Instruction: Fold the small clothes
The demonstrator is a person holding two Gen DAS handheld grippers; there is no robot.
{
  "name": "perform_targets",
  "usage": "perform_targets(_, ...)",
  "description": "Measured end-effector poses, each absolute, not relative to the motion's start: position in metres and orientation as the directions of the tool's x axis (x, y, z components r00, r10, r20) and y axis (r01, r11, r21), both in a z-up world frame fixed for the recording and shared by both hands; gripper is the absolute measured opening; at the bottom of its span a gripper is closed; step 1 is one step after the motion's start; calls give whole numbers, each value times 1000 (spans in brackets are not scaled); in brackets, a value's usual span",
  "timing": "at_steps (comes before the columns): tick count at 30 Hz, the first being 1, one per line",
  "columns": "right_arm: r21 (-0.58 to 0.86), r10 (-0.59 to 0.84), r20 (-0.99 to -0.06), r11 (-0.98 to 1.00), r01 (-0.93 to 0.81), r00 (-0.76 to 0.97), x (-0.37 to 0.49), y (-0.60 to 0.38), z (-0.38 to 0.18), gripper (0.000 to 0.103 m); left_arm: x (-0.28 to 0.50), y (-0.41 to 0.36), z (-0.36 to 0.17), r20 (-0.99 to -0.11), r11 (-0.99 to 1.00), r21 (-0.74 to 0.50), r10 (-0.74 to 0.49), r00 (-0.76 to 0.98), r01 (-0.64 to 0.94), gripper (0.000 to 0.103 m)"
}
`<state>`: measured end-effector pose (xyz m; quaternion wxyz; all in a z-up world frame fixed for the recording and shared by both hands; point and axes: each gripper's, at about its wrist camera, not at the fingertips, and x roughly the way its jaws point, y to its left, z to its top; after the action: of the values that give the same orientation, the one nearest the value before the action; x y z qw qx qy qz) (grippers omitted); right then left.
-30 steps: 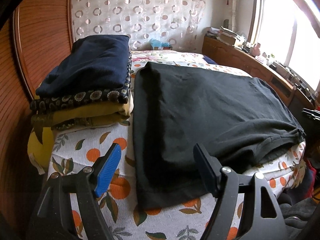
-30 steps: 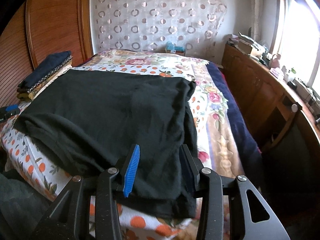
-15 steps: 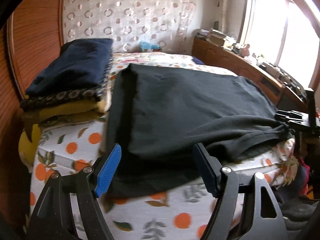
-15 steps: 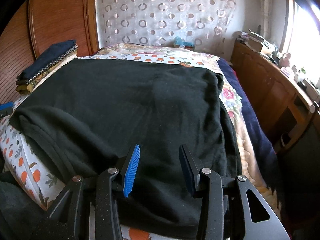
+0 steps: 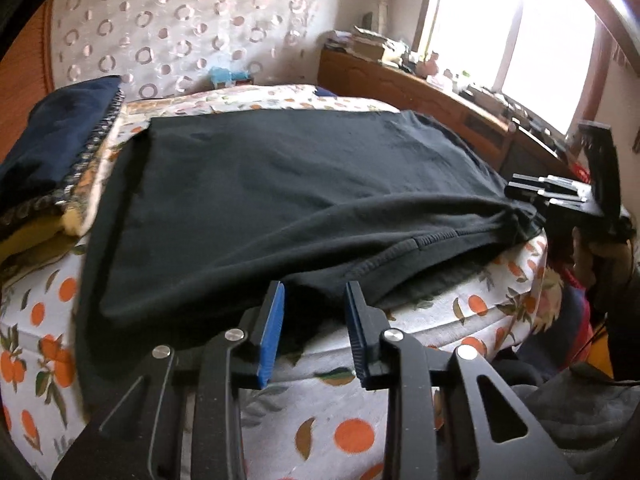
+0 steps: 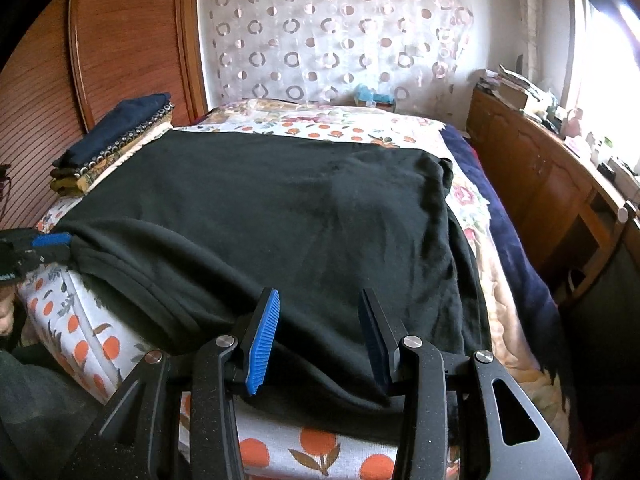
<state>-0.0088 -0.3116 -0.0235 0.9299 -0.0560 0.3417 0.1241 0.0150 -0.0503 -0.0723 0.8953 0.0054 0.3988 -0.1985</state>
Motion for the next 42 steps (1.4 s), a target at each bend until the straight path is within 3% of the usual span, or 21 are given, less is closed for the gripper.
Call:
perform_targets(4,-21,193,-647,962,-271,737,-8,-309,-23,43,21,-62,-76,-727,918,-122,-342,596,378,31)
perform_targets(6,-18,194,-647,963,-270,737,-7,-309,-24,43,20,-62,-77,-722,916,-116,-343,600,384,10)
perform_targets(7,-18,194,-648,963,-269,737,-7,-309,-25,43,19,-60,-75,-717,912,-128,-356,599,389,7)
perform_targets(11,-14,192,-652,964,-265,733,-4,-310,-26,43,6,-49,-56,-679,900,-180,-405,612,397,6)
perform_targets(17,-14,202,-650,961,-277,733,0,-302,-25,43,-9,-27,-33,-649,932,-146,-343,679,331,7)
perform_targets(21,-14,216,-651,955,-295,727,3,-293,-27,43,-7,-6,-27,-636,955,-124,-285,718,269,24)
perform_targets(23,-16,219,-655,953,-303,724,5,-288,-30,43,-1,11,-29,-632,966,-130,-253,732,222,43)
perform_targets(25,-22,218,-659,951,-308,720,9,-282,-33,43,4,26,-33,-637,976,-127,-217,740,177,46)
perform_targets(29,-26,218,-672,948,-316,708,20,-272,-42,43,15,50,-50,-668,988,-115,-152,729,102,63)
perform_targets(36,-43,197,-691,949,-311,696,36,-261,-56,44,28,64,-72,-704,994,-93,-101,704,49,67)
perform_targets(42,1,198,-672,964,-267,714,40,-272,-63,68,29,64,-80,-719,995,-88,-95,689,46,67)
